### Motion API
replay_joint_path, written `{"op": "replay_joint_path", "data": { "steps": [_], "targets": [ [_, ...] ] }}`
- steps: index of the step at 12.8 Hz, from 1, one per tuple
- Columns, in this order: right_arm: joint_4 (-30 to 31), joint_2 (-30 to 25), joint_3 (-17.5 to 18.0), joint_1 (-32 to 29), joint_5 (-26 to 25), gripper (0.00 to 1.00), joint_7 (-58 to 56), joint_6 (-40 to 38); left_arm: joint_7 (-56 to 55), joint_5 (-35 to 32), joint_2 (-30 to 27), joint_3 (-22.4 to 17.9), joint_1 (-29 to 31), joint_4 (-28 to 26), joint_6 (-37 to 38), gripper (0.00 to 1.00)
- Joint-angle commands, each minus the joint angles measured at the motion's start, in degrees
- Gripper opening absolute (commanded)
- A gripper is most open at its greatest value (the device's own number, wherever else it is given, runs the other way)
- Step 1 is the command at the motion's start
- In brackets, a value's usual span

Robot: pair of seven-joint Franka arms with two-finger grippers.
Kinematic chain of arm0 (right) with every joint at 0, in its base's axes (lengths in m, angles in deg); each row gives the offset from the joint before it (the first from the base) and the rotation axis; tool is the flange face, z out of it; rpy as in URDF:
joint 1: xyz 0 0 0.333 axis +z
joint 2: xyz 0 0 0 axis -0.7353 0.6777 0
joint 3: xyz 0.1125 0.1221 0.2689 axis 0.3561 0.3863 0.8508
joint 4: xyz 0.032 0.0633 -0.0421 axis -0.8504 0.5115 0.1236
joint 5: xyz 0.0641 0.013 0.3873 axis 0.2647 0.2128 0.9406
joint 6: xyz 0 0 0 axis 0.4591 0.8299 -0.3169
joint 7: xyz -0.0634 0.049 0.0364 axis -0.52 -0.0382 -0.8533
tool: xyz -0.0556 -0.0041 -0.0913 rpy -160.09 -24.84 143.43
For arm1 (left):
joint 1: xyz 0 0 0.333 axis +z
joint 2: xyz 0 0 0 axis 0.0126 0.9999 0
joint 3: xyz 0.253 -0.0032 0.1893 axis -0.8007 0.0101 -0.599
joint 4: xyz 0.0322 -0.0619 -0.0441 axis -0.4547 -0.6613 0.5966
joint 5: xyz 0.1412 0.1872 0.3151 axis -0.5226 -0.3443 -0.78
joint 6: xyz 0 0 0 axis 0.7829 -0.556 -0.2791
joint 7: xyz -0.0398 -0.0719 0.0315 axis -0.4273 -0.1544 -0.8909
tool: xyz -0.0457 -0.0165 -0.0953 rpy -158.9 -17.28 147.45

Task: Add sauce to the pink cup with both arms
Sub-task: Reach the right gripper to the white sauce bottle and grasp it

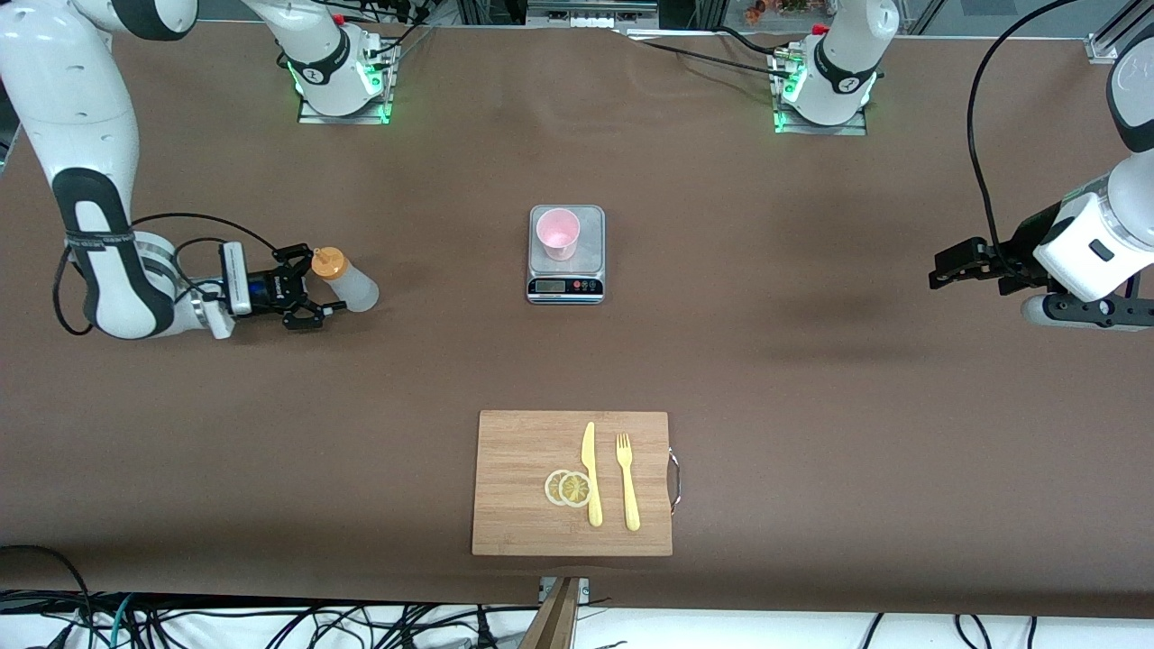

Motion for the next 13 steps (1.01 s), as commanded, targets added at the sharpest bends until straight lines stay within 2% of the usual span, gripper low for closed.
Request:
{"op": "replay_joint_path", "data": {
  "steps": [1, 2, 3, 4, 5, 7, 9, 11, 13],
  "targets": [
    [-2.34, 2.51, 0.36, -0.38, 0.89, 0.85, -0.92, -2.52, 1.17, -0.83, 0.37, 0.37, 0.59, 1.03, 1.05, 1.00],
    [-2.42, 3.21, 0.36, -0.29, 0.80, 0.70, -0.92, -2.96, 1.08, -0.83, 0.45, 0.46, 0.51, 1.03, 1.05, 1.00],
    [-2.34, 3.31, 0.36, -0.29, 0.80, 0.41, -0.66, -3.05, 0.99, -0.83, 0.45, 0.54, 0.51, 1.12, 1.05, 1.00],
    [-2.42, 3.31, 0.36, -0.20, 0.80, 0.26, 0.04, -3.23, 0.99, -0.83, 0.45, 0.54, 0.51, 1.12, 1.05, 1.00],
    [-2.51, 2.87, 0.53, 0.15, 0.80, 0.16, 1.27, -3.58, 0.99, -0.83, 0.45, 0.54, 0.51, 1.21, 1.05, 1.00],
    [-3.82, 1.47, 1.23, 1.64, 0.71, 0.13, 6.52, -5.24, 0.99, -0.91, 0.71, 0.46, 0.51, 1.91, 1.23, 1.00],
    [-3.92, -2.82, 1.15, 4.88, 0.71, 0.13, 13.63, -4.64, 1.08, -0.91, 1.07, 0.46, 0.51, 2.26, 1.23, 1.00],
    [-3.83, -8.09, 0.80, 9.97, -0.34, 0.13, 20.32, -0.79, 1.08, -0.91, 1.07, 0.46, 0.59, 2.26, 1.23, 1.00],
    [-3.74, -13.19, 0.80, 14.63, -6.72, 0.12, 28.21, 4.75, 1.17, -0.91, 1.07, 0.37, 0.77, 2.26, 1.23, 1.00]
  ]
}}
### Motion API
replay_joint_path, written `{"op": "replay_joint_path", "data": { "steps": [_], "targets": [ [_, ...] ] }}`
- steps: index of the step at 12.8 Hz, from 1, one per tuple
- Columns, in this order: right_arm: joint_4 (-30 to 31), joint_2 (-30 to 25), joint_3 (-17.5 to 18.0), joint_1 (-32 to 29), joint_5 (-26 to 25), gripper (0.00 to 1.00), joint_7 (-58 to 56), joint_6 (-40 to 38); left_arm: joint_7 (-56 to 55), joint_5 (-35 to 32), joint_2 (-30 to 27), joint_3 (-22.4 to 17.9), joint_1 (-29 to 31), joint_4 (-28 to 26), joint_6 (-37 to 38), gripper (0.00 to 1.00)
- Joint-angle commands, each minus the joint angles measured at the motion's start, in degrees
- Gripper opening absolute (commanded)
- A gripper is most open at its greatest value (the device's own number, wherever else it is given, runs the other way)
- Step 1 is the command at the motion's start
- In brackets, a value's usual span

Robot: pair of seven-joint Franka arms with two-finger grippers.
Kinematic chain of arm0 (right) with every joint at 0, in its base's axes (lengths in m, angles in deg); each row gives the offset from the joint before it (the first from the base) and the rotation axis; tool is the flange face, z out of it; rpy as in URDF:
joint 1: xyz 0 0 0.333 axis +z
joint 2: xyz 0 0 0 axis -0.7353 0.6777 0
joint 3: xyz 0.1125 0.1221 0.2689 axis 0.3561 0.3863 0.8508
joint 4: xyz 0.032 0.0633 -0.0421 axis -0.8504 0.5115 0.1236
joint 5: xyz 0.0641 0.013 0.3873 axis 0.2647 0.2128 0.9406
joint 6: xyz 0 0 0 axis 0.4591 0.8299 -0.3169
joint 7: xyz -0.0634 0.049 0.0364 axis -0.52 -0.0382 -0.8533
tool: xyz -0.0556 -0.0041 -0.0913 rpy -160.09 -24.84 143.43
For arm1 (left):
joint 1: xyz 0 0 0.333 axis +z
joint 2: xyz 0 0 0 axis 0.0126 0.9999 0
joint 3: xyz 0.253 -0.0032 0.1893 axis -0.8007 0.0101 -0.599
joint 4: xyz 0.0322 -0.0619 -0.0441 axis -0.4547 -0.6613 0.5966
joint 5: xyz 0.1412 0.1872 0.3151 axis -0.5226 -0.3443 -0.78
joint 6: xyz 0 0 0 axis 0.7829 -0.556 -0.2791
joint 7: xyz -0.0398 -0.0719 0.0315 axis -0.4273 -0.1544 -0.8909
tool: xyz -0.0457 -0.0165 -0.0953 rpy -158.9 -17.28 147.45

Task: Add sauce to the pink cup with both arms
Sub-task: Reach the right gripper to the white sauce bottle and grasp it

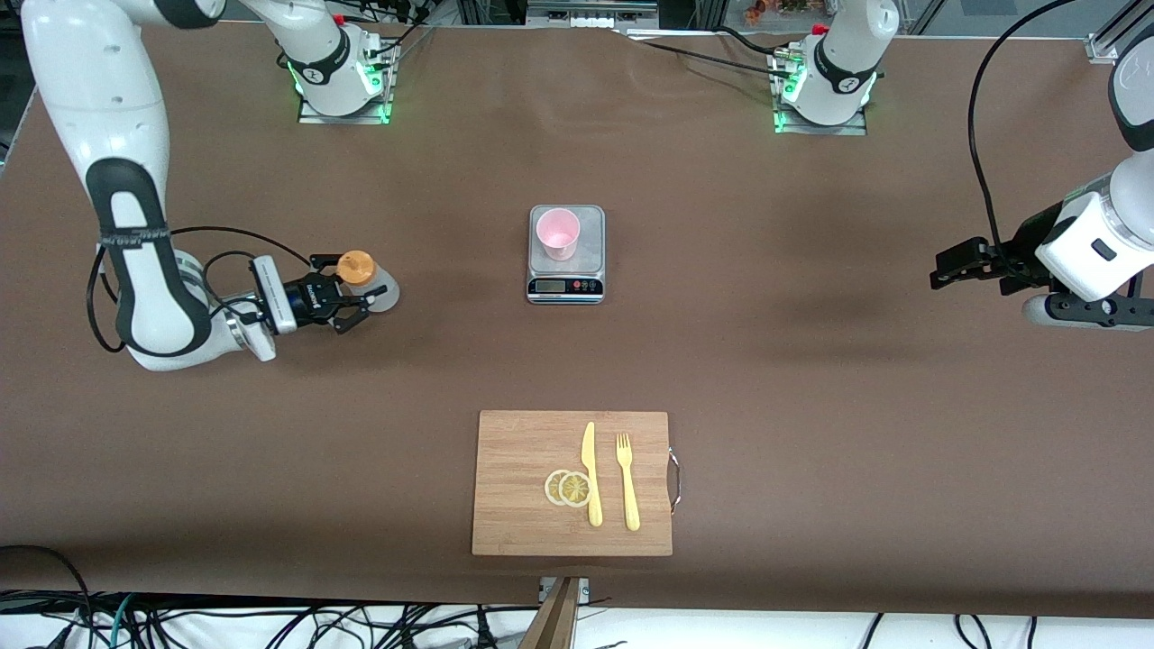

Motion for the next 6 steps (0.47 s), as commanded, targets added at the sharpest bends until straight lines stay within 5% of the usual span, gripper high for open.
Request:
{"op": "replay_joint_path", "data": {
  "steps": [1, 6],
  "targets": [
    [2.02, -8.66, -0.58, 6.82, -8.43, 0.12, 10.70, 6.32, 1.16, -0.91, 1.03, 0.45, 0.68, 2.20, 1.20, 1.00],
    [1.94, -11.93, -0.40, 16.93, -18.91, 0.12, 28.46, 15.81, 1.16, -0.83, 1.12, 0.45, 0.77, 2.46, 1.20, 1.00]
  ]
}}
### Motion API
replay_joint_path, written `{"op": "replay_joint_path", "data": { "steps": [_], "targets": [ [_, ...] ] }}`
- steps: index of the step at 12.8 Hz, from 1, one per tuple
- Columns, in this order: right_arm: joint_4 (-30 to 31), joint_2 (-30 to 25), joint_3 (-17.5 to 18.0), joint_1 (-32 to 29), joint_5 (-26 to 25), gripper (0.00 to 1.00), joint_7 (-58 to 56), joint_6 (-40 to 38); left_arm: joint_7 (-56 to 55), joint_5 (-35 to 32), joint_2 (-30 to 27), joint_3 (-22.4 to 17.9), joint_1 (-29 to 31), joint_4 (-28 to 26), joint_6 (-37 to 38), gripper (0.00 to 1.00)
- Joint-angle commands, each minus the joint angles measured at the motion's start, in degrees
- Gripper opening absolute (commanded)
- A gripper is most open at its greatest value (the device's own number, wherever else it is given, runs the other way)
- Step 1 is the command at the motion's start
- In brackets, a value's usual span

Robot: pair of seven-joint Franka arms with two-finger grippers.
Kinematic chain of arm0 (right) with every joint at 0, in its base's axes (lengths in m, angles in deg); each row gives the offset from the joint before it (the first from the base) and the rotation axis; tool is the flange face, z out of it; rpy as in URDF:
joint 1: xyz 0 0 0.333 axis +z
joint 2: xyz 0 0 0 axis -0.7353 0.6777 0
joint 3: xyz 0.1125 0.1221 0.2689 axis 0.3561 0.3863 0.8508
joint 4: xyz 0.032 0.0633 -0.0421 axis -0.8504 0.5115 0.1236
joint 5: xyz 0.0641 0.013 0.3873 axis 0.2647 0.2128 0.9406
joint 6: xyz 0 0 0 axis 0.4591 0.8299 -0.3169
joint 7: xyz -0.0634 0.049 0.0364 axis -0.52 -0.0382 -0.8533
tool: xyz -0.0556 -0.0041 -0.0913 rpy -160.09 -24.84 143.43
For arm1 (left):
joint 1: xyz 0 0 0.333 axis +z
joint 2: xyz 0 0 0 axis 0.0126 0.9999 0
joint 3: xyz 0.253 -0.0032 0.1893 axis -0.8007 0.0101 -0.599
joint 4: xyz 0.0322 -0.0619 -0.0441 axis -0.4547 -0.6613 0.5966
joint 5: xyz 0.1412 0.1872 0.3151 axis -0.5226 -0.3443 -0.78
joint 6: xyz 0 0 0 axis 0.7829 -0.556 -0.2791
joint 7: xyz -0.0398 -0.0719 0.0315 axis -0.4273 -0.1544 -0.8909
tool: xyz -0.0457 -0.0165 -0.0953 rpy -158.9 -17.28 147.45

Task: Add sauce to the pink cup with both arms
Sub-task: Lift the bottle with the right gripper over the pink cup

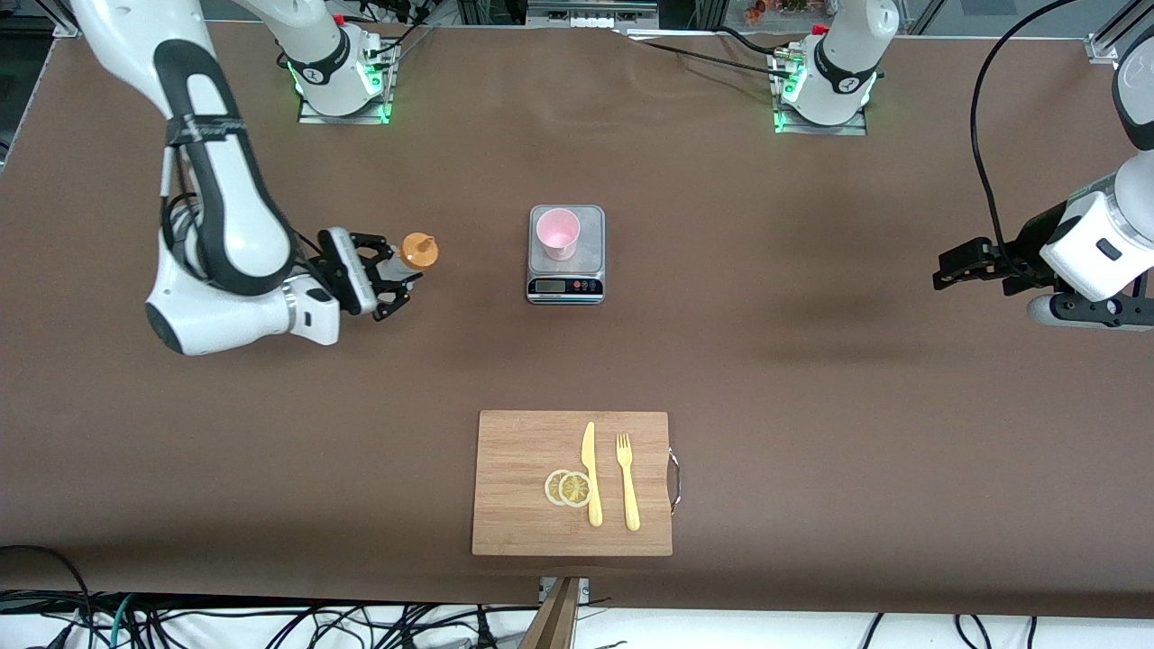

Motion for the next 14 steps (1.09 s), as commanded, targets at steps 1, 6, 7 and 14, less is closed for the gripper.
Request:
{"op": "replay_joint_path", "data": {
  "steps": [1, 6, 7, 14],
  "targets": [
    [1.44, -1.51, -0.43, 5.29, -3.70, 0.12, 8.43, 5.56, 1.16, -0.83, 1.10, 0.46, 0.60, 2.18, 1.20, 1.00],
    [1.35, -1.51, -0.43, 16.29, -14.93, 0.13, 27.23, 12.60, 1.16, -0.83, 1.10, 0.46, 0.60, 2.18, 1.29, 1.00],
    [1.35, -1.51, -0.43, 17.70, -16.96, 0.13, 31.36, 13.66, 1.16, -0.83, 1.10, 0.46, 0.60, 2.18, 1.20, 1.00],
    [1.35, -2.47, -0.25, 28.24, -36.11, 0.15, 55.62, 13.23, 1.16, -0.83, 1.10, 0.46, 0.60, 2.18, 1.29, 1.00]
  ]
}}
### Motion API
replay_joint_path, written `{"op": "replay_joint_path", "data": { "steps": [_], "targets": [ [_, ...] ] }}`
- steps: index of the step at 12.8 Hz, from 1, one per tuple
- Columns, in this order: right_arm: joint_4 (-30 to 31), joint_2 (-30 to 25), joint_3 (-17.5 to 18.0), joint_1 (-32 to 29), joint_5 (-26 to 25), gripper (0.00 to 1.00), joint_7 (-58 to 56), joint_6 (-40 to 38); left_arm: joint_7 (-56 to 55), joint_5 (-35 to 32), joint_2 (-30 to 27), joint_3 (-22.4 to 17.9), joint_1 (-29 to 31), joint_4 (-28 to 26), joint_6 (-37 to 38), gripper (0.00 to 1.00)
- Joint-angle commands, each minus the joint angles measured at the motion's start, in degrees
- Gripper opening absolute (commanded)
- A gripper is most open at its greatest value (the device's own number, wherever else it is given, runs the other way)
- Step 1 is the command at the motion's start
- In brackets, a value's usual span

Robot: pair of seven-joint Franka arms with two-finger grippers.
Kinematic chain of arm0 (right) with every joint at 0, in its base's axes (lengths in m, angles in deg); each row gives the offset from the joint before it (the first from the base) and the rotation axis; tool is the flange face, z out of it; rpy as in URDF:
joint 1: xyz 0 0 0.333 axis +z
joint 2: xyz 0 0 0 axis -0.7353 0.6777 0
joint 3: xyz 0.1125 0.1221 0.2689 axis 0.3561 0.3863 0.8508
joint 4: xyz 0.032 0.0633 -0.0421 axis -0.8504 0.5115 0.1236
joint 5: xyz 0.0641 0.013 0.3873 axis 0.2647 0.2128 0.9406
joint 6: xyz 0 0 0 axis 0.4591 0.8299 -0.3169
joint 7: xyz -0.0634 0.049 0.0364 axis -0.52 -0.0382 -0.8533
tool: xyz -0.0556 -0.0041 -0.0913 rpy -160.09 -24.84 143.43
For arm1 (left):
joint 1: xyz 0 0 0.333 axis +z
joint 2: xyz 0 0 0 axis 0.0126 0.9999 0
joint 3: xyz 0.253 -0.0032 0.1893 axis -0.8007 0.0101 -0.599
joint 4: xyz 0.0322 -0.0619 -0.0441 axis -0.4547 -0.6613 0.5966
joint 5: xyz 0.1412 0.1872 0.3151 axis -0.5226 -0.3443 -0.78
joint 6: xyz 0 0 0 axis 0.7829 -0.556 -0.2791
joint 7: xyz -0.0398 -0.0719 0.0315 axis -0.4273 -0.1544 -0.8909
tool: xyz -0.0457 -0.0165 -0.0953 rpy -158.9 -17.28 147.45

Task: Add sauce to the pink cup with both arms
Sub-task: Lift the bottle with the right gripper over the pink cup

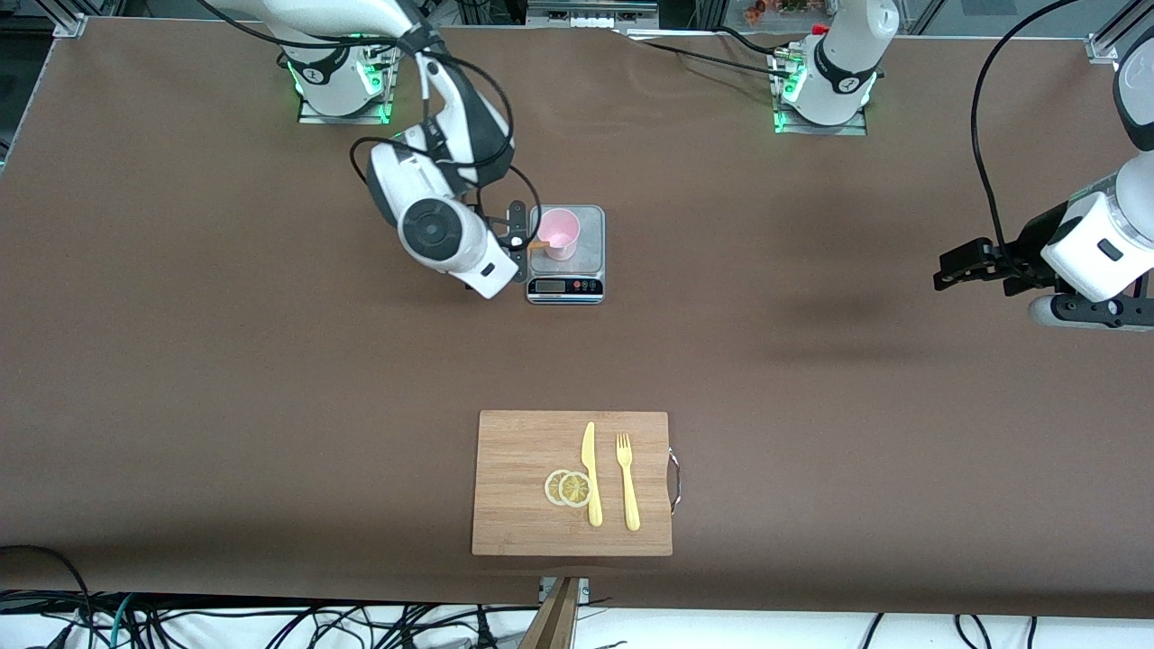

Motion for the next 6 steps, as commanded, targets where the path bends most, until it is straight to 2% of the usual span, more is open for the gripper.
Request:
{"op": "replay_joint_path", "data": {
  "steps": [1, 3, 6],
  "targets": [
    [1.04, -2.92, -0.37, 5.07, -7.17, 0.15, 9.77, -1.30, 1.16, -0.83, 0.99, 0.45, 0.55, 2.11, 1.29, 1.00],
    [0.95, -4.06, -0.37, 7.54, -12.45, 0.16, 13.92, -3.93, 1.16, -0.83, 0.99, 0.45, 0.55, 2.11, 1.29, 1.00],
    [0.95, -4.77, -0.20, 8.08, -15.01, 0.16, 14.90, -6.23, 1.16, -0.83, 0.99, 0.54, 0.55, 2.11, 1.29, 1.00]
  ]
}}
